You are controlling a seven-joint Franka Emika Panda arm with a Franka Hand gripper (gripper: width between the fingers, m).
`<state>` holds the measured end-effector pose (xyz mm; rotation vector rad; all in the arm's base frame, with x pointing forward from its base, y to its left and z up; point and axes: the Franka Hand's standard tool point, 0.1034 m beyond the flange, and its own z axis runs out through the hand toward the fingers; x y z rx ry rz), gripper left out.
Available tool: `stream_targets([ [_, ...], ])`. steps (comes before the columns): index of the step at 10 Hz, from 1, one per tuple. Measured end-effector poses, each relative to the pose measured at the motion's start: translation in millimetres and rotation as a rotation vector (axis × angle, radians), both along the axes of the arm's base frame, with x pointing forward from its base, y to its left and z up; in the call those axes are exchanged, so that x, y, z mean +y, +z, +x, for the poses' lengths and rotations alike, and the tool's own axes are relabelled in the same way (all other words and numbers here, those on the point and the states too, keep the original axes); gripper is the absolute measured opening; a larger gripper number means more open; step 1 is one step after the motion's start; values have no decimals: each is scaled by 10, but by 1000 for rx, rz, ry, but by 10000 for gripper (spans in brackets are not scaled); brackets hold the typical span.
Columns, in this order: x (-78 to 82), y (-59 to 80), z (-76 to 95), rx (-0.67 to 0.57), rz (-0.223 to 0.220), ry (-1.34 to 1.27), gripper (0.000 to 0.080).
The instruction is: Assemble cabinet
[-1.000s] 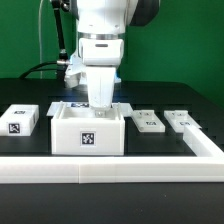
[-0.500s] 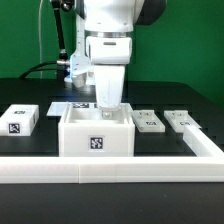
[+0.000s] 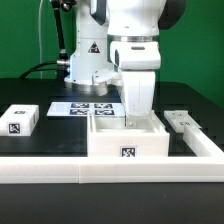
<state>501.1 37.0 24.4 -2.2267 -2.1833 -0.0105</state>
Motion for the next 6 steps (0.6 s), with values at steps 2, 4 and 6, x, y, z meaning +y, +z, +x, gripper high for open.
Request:
stream_targets([
  [2,-13,2,4,0,0,-5,38],
  [4,40,0,25,-3,3,-9,38],
  [6,195,0,113,-5,11,2,38],
])
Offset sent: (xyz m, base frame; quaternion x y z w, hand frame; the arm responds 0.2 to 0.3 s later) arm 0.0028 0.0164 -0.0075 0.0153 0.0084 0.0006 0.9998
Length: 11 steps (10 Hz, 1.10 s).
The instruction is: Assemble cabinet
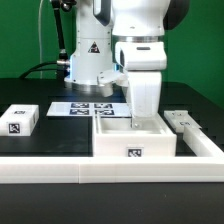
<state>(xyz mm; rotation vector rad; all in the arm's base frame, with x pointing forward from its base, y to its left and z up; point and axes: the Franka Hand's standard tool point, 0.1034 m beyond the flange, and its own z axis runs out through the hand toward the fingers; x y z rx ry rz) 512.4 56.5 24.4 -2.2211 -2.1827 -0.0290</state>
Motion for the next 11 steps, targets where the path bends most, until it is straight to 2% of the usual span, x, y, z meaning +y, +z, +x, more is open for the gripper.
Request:
stream_targets([
  [7,525,9,45,22,10,-12,38],
  [10,517,-1,45,26,9,-13,38],
  [11,514,-2,45,26,9,-13,92],
])
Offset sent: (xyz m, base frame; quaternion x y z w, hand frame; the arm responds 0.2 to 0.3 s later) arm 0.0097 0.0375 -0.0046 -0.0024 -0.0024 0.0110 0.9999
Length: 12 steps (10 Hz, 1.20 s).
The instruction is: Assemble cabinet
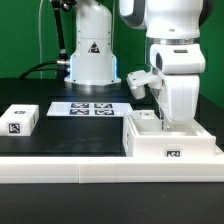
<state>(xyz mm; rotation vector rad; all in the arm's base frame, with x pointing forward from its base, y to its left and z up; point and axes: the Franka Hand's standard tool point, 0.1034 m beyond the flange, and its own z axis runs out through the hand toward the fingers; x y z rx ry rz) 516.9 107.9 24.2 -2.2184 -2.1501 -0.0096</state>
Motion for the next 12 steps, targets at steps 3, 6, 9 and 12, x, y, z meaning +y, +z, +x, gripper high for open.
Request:
stream_targets([
  [3,-7,0,1,0,0,-1,441],
  [6,-11,-1,2,0,0,-2,752],
  [9,-14,11,0,-1,-1,-2,797],
  [12,53,233,-86,-19,-4,-3,797],
])
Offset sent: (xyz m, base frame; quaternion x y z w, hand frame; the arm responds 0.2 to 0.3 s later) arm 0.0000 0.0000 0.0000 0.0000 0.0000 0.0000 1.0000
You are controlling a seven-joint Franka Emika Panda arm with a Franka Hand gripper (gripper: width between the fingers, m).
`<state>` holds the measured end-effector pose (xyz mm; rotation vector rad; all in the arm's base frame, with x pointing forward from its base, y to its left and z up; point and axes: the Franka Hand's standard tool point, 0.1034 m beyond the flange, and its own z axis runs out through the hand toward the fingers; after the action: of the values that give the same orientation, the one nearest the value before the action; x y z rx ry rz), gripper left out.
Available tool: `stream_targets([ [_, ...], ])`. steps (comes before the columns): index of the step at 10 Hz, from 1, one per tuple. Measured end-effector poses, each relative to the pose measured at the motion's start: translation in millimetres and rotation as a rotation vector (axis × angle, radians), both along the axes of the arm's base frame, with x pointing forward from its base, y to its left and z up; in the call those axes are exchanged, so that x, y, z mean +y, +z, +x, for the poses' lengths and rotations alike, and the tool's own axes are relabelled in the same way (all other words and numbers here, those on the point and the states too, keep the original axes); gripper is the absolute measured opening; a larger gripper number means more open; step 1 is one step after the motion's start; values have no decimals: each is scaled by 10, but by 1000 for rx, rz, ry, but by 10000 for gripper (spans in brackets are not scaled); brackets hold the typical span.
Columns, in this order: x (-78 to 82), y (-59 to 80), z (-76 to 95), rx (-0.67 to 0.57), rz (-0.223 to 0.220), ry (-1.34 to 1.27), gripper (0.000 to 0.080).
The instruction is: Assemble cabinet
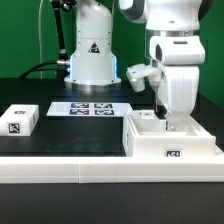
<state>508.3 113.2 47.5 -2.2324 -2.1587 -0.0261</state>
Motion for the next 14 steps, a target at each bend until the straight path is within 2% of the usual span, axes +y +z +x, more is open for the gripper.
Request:
stream_targets([
  [4,162,232,-249,-19,1,-29,797],
  [9,164,195,-270,-19,5,-46,797],
  [11,312,114,-519,-7,16,-53,797],
  [14,542,56,-712,17,26,-18,797],
])
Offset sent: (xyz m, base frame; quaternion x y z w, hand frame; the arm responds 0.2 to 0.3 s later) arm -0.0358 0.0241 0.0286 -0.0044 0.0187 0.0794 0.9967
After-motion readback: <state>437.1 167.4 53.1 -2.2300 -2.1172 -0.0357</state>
